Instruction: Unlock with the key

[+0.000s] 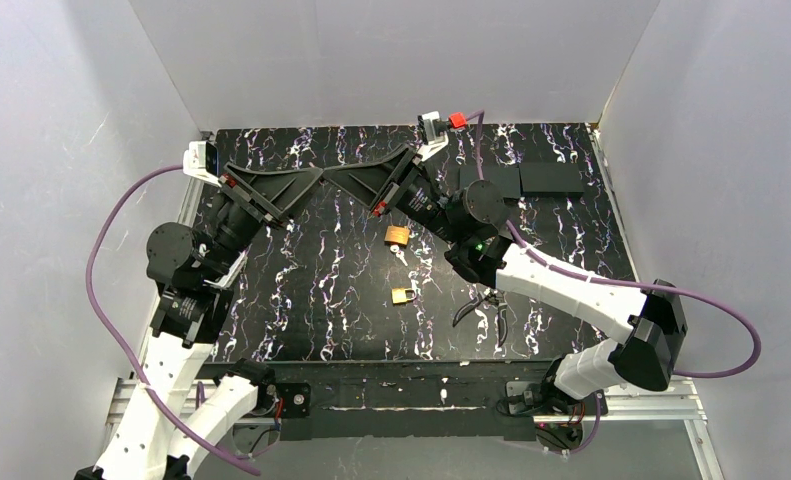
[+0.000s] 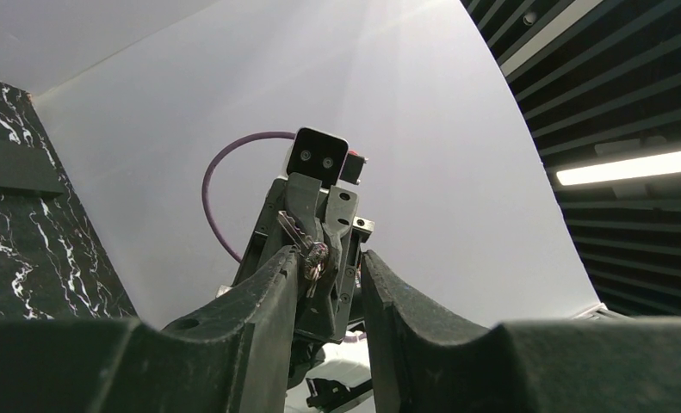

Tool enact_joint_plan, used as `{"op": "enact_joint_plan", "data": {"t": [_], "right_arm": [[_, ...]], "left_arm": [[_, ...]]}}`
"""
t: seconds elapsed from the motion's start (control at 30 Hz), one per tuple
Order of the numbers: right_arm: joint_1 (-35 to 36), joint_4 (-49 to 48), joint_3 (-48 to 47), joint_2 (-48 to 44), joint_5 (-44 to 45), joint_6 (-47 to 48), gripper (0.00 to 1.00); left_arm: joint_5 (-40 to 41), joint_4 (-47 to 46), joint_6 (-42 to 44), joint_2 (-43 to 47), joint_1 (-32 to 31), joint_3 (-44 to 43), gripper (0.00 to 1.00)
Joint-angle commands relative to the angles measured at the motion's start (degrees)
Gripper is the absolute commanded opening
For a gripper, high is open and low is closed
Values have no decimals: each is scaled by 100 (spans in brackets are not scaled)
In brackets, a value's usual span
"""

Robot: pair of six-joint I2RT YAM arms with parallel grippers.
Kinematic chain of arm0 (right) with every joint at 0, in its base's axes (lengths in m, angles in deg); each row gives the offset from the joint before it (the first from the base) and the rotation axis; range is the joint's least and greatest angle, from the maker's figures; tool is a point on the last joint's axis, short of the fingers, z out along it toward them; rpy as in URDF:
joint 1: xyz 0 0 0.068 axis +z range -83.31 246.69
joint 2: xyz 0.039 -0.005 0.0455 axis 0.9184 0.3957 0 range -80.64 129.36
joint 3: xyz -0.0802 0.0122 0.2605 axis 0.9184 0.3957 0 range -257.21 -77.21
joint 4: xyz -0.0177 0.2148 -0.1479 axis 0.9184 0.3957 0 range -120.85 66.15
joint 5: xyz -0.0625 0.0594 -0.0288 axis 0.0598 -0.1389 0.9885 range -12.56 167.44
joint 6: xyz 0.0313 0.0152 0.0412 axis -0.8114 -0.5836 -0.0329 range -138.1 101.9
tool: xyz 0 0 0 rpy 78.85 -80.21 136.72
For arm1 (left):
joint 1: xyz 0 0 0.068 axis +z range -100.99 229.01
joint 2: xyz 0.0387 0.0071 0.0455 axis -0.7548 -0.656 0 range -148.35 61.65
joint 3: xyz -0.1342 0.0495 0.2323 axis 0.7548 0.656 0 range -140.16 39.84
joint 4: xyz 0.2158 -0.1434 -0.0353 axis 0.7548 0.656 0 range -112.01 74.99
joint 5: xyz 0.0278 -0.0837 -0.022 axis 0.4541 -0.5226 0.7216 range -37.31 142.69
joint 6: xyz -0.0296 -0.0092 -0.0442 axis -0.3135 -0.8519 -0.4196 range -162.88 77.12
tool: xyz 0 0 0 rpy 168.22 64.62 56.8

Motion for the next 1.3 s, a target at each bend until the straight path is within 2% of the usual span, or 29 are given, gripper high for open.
{"op": "enact_joint_plan", "data": {"t": [0.0,0.13,0.27,0.33,0.43,0.8,0.83,0.97,1.07,1.13,1.27], "right_arm": [[-9,-135,-73,-129,167,122,1],[-9,-34,-68,-158,178,208,1],[-9,40,-52,-182,168,262,1],[-9,61,-46,-193,166,283,1],[-9,104,-76,-186,96,330,1],[-9,995,-110,-444,83,987,1],[-9,1130,-153,-447,56,1061,6],[-9,1694,-350,-604,36,1595,36],[-17,2412,-548,-837,257,2240,62],[-70,2819,-707,-952,263,2521,71],[-159,3621,-985,-1190,121,2968,80]], "left_arm": [[16,-158,-13,81,16,24,31],[25,-157,-13,60,10,19,29],[33,-157,-20,39,16,16,22],[33,-155,-38,29,20,21,15],[44,-139,-48,21,18,25,0],[87,-18,20,101,16,97,0],[80,-5,45,100,8,93,0],[-84,185,337,21,16,-84,0],[-353,443,658,-55,20,-225,0],[-529,602,874,-65,22,-286,0],[-987,1671,1682,-295,22,-813,0]]}}
